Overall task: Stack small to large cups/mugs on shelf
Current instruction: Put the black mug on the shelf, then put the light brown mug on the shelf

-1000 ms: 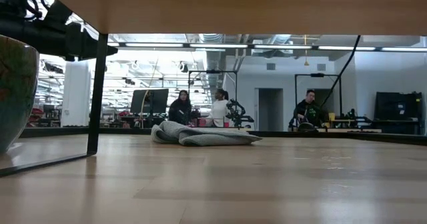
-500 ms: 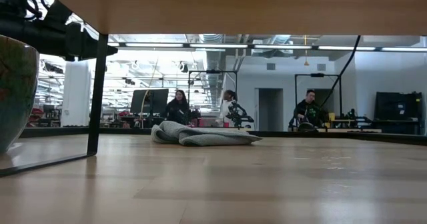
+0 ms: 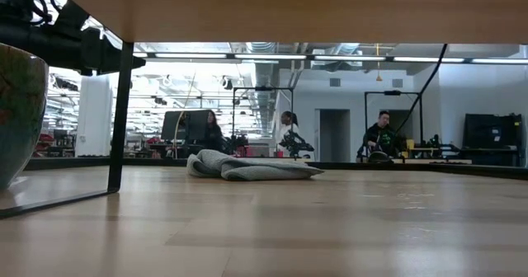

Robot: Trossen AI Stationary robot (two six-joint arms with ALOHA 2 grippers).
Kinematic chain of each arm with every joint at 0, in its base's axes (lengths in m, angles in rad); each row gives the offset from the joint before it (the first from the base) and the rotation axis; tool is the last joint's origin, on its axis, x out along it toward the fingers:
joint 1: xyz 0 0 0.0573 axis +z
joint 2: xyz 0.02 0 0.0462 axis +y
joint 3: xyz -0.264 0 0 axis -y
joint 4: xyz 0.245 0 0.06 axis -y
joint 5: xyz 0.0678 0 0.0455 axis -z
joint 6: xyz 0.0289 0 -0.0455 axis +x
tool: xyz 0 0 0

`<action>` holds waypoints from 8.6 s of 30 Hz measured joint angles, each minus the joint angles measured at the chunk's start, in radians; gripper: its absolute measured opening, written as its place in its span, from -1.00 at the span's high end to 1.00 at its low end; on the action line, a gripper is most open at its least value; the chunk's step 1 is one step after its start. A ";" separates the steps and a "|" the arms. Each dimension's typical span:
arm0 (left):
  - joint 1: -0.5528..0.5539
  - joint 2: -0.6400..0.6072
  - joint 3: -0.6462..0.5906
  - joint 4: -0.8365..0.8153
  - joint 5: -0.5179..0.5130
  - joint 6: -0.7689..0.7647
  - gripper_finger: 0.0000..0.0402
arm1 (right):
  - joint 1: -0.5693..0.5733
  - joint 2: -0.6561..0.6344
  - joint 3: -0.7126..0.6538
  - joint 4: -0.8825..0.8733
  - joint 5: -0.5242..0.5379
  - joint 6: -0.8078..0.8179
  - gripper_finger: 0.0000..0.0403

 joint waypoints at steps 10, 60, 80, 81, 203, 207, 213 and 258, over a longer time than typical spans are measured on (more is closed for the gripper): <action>0.000 0.000 0.000 0.000 0.001 0.000 0.18 | 0.010 0.051 0.005 -0.002 -0.013 -0.023 0.87; 0.000 0.007 0.000 0.000 -0.002 0.003 0.18 | -0.017 0.062 0.008 0.009 -0.126 -0.045 0.54; 0.000 0.007 0.000 0.000 -0.002 0.003 0.18 | -0.037 0.061 0.008 0.016 -0.140 -0.026 0.29; 0.000 0.007 0.000 0.000 -0.002 0.003 0.18 | -0.037 0.061 0.008 0.016 -0.141 -0.026 0.26; 0.000 0.006 0.000 0.000 0.002 0.002 0.18 | -0.076 -0.154 0.099 0.003 0.037 -0.151 -0.04; 0.000 0.006 0.000 0.000 0.001 -0.009 0.18 | -0.084 -0.234 0.099 0.031 0.185 -0.319 -0.04; 0.000 0.006 0.000 0.000 0.001 -0.070 0.18 | -0.125 -0.317 0.100 0.112 0.280 -0.625 -0.04; 0.000 0.007 0.000 0.000 0.006 -0.229 0.18 | -0.359 -1.738 -1.769 1.272 0.065 -0.914 -0.04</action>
